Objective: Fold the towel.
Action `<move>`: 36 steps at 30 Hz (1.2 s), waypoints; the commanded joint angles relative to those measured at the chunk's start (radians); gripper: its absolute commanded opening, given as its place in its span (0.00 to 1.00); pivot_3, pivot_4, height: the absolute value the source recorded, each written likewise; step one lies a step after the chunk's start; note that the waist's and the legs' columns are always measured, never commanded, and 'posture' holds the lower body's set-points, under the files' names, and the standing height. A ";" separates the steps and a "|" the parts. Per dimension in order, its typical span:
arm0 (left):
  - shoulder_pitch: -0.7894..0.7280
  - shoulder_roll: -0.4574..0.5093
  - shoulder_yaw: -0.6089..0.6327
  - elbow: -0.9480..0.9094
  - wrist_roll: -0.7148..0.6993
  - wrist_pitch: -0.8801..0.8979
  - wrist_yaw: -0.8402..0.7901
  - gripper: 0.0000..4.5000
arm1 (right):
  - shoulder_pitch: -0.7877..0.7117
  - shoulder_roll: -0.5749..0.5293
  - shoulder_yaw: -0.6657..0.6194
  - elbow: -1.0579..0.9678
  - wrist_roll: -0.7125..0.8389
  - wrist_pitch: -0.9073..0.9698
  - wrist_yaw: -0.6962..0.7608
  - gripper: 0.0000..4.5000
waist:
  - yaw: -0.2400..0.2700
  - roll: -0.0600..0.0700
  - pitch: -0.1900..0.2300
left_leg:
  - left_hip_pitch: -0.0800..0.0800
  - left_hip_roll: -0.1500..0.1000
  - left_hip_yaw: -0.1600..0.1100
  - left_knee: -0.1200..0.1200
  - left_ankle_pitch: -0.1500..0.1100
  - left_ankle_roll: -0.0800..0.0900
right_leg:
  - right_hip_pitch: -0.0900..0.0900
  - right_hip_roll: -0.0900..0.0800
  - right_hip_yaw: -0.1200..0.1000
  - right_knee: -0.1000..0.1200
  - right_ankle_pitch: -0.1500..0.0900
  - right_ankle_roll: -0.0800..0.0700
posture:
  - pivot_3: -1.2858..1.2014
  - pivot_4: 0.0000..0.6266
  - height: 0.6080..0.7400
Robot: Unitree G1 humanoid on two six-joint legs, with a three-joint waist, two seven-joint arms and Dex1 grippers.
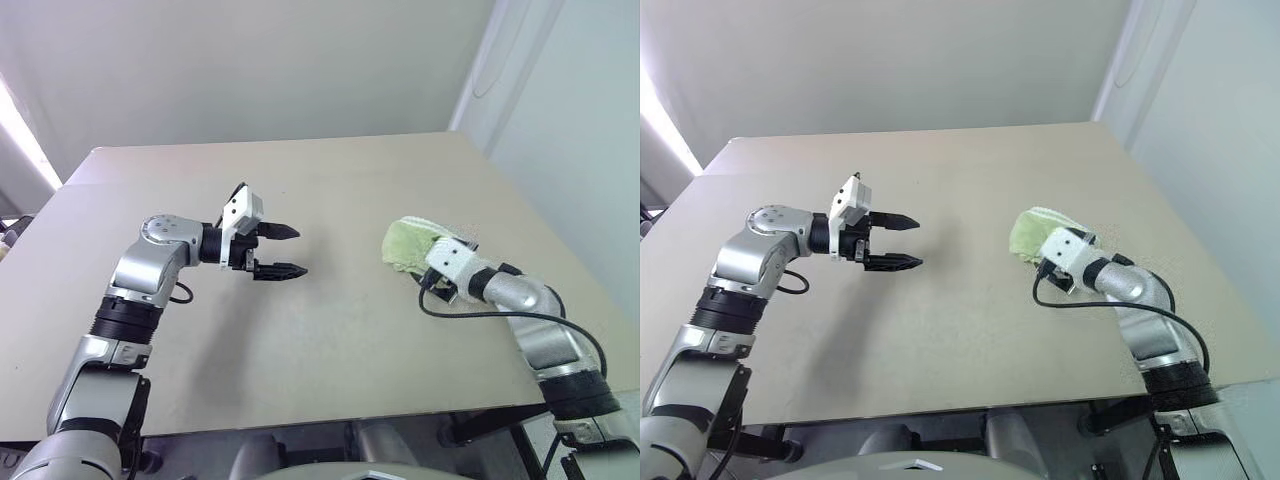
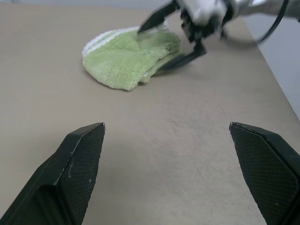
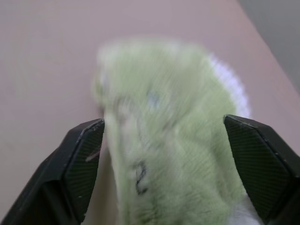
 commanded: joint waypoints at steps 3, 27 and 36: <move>-0.030 0.008 0.017 -0.010 -0.010 0.007 -0.002 1.00 | -0.169 0.131 -0.192 -0.044 0.265 0.279 -0.079 0.90 | 0.001 0.000 0.000 | 0.000 0.000 0.000 0.001 0.000 0.000 | 0.000 0.000 0.000 0.001 0.000 0.000 | 0.52 0.00 0.79; -0.034 0.004 0.025 -0.039 -0.029 0.044 0.018 1.00 | -0.256 0.181 -0.105 0.512 0.104 -0.047 -0.320 0.90 | -0.017 0.001 0.000 | -0.001 0.000 -0.001 -0.001 0.000 0.000 | 0.001 0.000 -0.001 -0.002 0.000 0.000 | 0.52 0.00 0.79; -0.037 0.016 0.040 -0.030 -0.047 0.065 0.009 1.00 | -0.205 0.106 -0.298 0.099 0.446 0.253 -0.190 0.90 | -0.029 0.003 0.001 | -0.001 0.000 -0.001 -0.001 0.000 0.000 | 0.000 0.000 -0.001 -0.002 0.000 0.001 | 0.52 0.00 0.79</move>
